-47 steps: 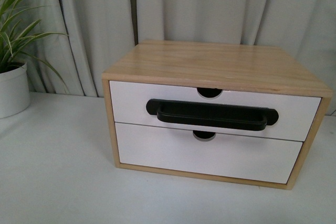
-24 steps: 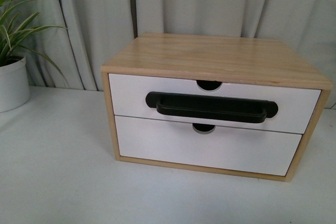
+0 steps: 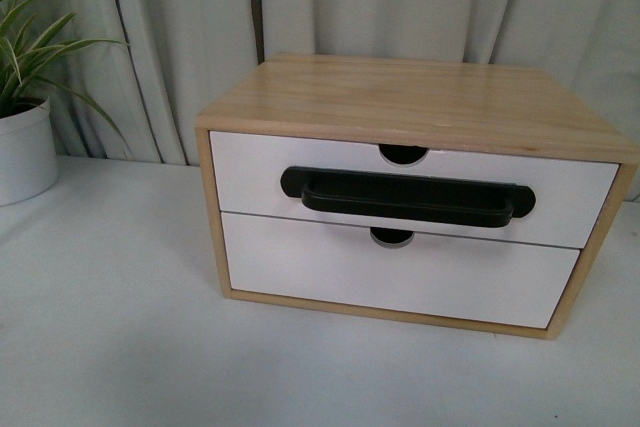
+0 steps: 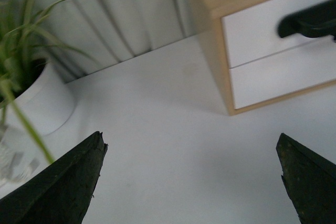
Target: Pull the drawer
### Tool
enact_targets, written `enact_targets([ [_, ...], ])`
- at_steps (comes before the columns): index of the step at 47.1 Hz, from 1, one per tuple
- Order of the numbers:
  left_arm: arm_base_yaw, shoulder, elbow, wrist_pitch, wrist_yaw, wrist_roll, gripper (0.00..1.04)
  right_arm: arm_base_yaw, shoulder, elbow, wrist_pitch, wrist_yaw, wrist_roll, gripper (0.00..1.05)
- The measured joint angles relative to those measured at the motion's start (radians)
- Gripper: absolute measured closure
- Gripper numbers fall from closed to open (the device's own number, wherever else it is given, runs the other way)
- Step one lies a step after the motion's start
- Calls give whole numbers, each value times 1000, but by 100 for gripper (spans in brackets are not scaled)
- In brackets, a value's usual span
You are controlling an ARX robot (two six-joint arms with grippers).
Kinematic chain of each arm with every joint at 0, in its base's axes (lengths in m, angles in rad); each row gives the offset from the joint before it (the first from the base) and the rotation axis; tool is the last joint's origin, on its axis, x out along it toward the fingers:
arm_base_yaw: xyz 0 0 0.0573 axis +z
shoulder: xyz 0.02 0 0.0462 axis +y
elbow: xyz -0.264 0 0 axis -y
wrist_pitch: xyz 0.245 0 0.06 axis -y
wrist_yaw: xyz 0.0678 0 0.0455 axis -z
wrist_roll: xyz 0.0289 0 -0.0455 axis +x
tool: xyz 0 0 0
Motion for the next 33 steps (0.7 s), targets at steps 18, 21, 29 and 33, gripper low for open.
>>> enact_targets([
  [18, -117, 311, 270, -158, 164, 404, 6, 62, 238, 158, -74, -36, -309, 9],
  [21, -133, 349, 312, -207, 167, 462, 6, 68, 262, 173, -77, -37, -336, 9],
  [29, -171, 441, 424, -341, 170, 613, 6, 90, 338, 221, -93, -37, -428, 9],
  [33, -189, 490, 488, -408, 167, 690, 6, 106, 382, 243, -99, -39, -478, 9],
])
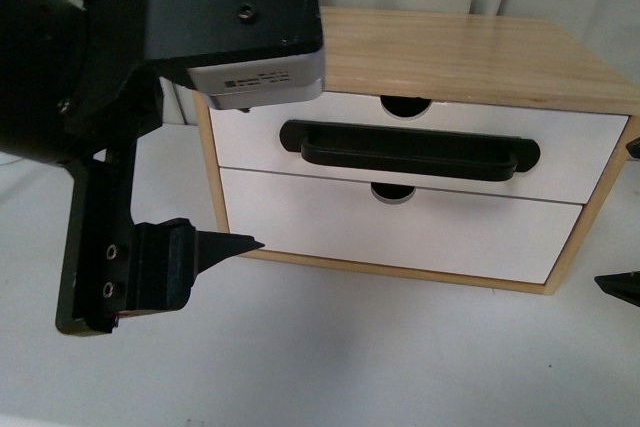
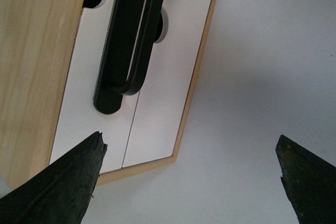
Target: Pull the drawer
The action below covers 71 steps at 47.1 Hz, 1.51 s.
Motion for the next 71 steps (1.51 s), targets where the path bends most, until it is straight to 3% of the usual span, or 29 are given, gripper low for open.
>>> enact_targets([
  [12, -41, 133, 134, -31, -9, 117, 6, 37, 123, 39, 74, -18, -98, 9],
  [28, -66, 234, 225, -62, -6, 156, 6, 74, 295, 99, 256, -3, -82, 9],
  [59, -53, 343, 258, -44, -8, 177, 6, 118, 441, 167, 332, 26, -59, 9],
  [71, -53, 344, 269, -76, -9, 193, 6, 128, 465, 173, 289, 34, -74, 9],
])
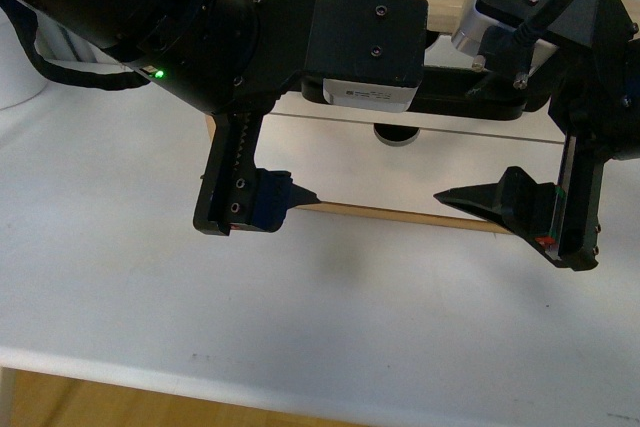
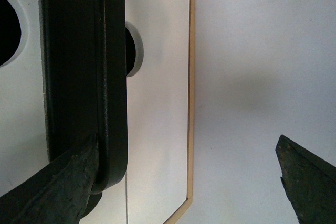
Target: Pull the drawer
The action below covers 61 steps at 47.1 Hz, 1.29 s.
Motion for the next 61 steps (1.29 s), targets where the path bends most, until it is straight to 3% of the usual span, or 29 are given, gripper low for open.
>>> enact_targets([
  [34, -46, -103, -37, -217, -34, 14, 6, -7, -112, -41, -249, -76, -148, 9],
  [61, -108, -240, -154, -215, -79, -13, 6, 25, -270, -146, -312, -42, -150, 9],
])
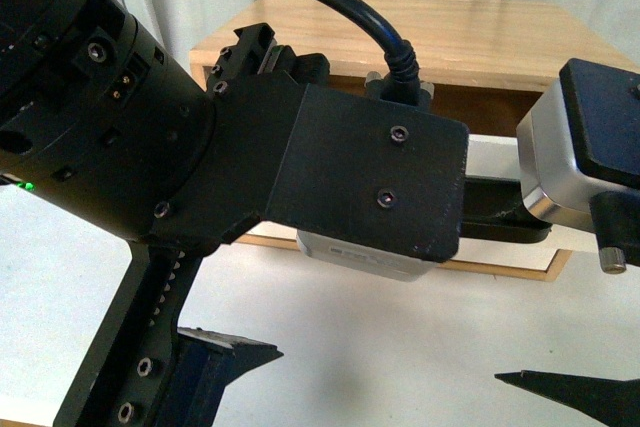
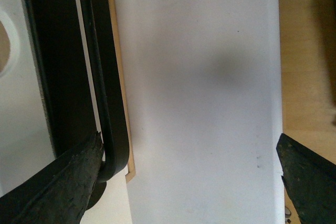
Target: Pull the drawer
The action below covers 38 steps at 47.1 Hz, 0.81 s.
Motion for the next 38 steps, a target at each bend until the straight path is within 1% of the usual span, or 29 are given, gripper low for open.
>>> enact_targets([
  [2, -3, -9, -10, 24, 0, -3, 6, 0, -13, -12, 23, 2, 14, 9],
  [7, -4, -38, -30, 139, -1, -33, 6, -4, -47, -34, 75, -1, 62, 9],
  [14, -3, -112, -51, 273, -10, -98, 6, -28, -126, -42, 163, -5, 142, 9],
  [18, -3, -161, -77, 321, -28, -126, 6, -44, -169, -55, 225, 9, 189, 9],
  [22, -2, -239, -130, 403, -58, -166, 6, -69, -239, -79, 299, 21, 261, 9],
  [26, 18, -320, -186, 485, -87, -238, 6, -92, -320, -114, 345, 36, 335, 9],
  [32, 56, -426, -249, 579, -133, -340, 6, -121, -419, -164, 376, 53, 403, 9],
  [38, 103, -540, -333, 663, -203, -435, 6, -162, -515, -213, 382, 62, 468, 9],
])
